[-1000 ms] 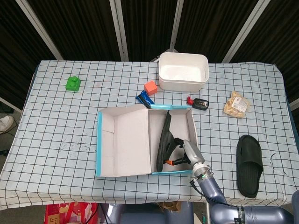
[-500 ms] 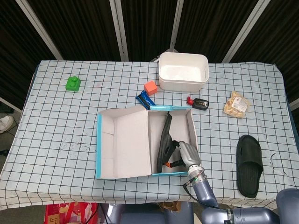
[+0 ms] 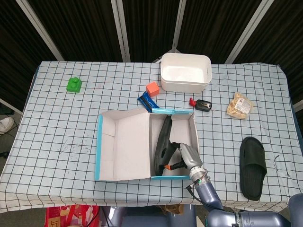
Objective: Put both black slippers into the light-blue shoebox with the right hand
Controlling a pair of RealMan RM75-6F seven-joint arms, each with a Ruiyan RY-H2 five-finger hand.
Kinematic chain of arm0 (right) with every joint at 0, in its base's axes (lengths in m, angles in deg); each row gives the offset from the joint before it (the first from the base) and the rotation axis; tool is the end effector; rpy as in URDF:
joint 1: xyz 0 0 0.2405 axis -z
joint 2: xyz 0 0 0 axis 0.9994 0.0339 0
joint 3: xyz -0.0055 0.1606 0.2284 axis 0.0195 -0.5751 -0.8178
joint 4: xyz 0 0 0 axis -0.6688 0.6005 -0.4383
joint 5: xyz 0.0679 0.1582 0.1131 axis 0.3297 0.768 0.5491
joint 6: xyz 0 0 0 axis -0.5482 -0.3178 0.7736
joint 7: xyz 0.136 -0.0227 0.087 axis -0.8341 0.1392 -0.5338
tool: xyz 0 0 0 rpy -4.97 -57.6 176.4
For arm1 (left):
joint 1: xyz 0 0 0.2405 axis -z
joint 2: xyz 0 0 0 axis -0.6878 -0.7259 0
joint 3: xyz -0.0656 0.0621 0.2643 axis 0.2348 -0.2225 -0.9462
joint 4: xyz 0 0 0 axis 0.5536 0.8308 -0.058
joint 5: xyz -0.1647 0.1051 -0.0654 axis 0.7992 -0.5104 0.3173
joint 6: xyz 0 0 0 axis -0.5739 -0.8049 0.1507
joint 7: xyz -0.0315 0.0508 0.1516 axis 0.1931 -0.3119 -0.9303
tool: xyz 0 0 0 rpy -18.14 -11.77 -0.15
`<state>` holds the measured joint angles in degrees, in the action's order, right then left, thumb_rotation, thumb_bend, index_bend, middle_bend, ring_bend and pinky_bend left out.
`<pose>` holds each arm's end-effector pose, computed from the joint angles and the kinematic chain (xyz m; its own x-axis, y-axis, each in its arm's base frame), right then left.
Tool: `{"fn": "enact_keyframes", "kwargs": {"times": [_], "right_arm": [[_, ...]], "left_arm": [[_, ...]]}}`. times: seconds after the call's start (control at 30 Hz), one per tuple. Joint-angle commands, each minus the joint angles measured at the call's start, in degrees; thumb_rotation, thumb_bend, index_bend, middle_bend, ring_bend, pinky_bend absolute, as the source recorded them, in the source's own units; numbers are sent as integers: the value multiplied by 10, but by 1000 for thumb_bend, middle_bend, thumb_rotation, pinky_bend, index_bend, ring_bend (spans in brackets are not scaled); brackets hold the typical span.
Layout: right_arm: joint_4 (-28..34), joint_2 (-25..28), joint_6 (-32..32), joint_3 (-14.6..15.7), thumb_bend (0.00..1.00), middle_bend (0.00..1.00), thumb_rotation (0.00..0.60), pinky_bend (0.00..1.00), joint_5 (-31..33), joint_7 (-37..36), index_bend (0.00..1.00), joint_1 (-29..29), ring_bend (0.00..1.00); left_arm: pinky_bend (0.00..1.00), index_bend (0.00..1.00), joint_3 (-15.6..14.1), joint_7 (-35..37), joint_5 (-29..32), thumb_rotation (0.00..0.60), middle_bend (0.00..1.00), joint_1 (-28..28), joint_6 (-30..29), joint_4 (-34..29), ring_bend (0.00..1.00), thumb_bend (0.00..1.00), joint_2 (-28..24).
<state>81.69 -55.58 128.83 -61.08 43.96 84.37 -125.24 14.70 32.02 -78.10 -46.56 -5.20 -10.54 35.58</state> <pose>-0.1490 -0.2966 -0.0355 -0.1948 -0.4939 0.8474 -0.9800 0.1340 -0.1472 -0.3272 0.1583 0.2449 0.4309 -0.1237 0.8939 0.8991 0.1436 -0.4135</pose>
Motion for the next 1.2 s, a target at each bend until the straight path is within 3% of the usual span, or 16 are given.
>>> {"fn": "enact_keyframes", "kwargs": {"times": [0.03,0.2,0.37,0.7,0.9,1.2], "right_arm": [[11,14,-20,1,362,258,600,153,14,10,296,-5,135],[18,30,-46,1,361,154,600,50,37,18,104,-13,48],[20,39,-60,4,341,99,600,38,52,25,26,-22,23],[37,61,-53,-6,338,77,600,38,66,30,0,-30,13],[54,87,-69,-7,234,44,600,32,88,36,0,-40,2],[73,111,-69,-6,176,21,600,27,111,45,0,-55,0]], "left_arm": [[16,37,0,0,0,600,32,0,0,0,0,458,0],[16,37,-1,-1,-2,600,32,0,-1,0,0,458,0],[16,37,-1,-1,-2,600,32,0,0,0,0,458,0],[16,37,-2,2,-3,600,32,0,0,-1,0,458,-1],[16,37,-3,1,-5,600,32,-1,-1,-2,0,458,-2],[16,37,-3,-2,-3,600,32,-1,0,-2,0,458,-1]]}}
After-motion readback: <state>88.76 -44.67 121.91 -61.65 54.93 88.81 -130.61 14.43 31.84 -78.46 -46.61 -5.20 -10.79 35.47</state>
